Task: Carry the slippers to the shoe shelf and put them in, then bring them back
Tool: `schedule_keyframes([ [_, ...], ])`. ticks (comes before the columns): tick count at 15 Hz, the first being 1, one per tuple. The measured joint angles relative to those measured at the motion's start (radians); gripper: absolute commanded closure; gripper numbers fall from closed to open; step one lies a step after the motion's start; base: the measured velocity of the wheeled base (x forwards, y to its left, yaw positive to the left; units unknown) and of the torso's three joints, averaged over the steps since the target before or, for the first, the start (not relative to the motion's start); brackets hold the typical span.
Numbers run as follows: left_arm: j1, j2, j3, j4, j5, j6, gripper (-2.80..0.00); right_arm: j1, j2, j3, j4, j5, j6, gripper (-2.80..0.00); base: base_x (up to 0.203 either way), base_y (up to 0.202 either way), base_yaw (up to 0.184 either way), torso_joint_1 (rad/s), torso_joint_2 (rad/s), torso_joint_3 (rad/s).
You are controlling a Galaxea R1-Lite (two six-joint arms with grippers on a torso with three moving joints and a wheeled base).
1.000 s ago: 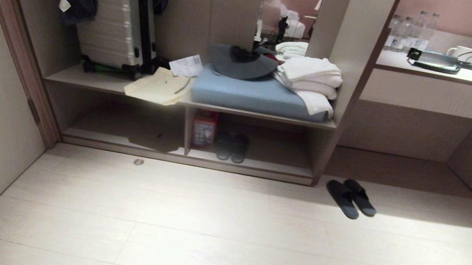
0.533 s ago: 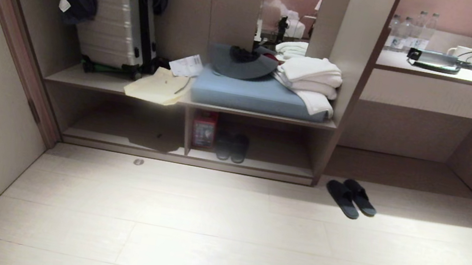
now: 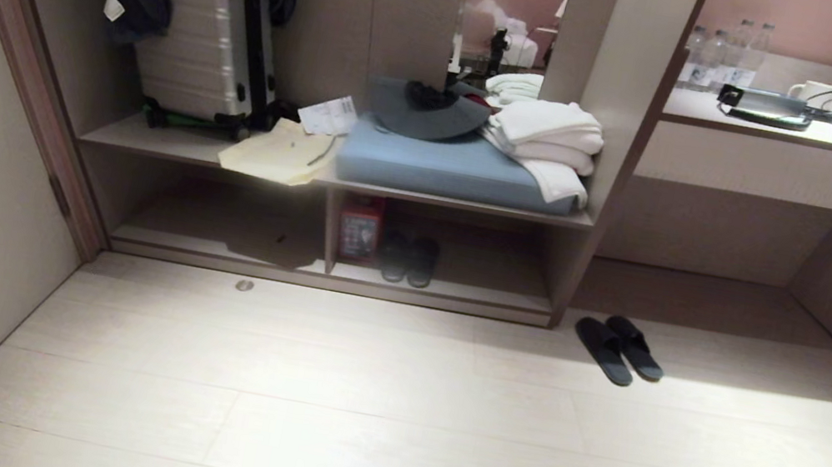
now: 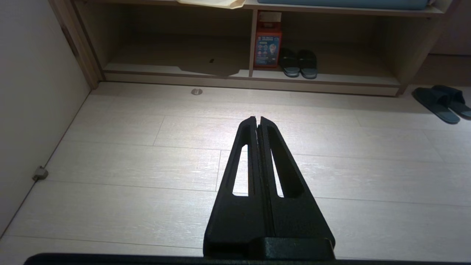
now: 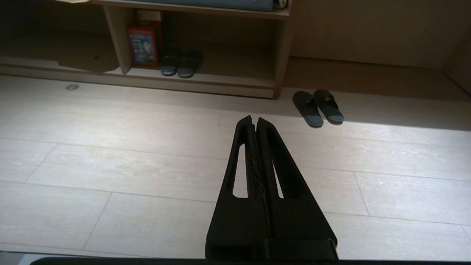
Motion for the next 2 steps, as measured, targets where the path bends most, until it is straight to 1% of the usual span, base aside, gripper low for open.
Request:
schedule_keyframes([
  [2,0.0,0.0,0.0,0.0,0.0,0.001,0.0,0.0,0.0,0.0,0.0,0.0,0.0,0.0,0.0,0.0,0.0,0.0,0.0,0.0],
])
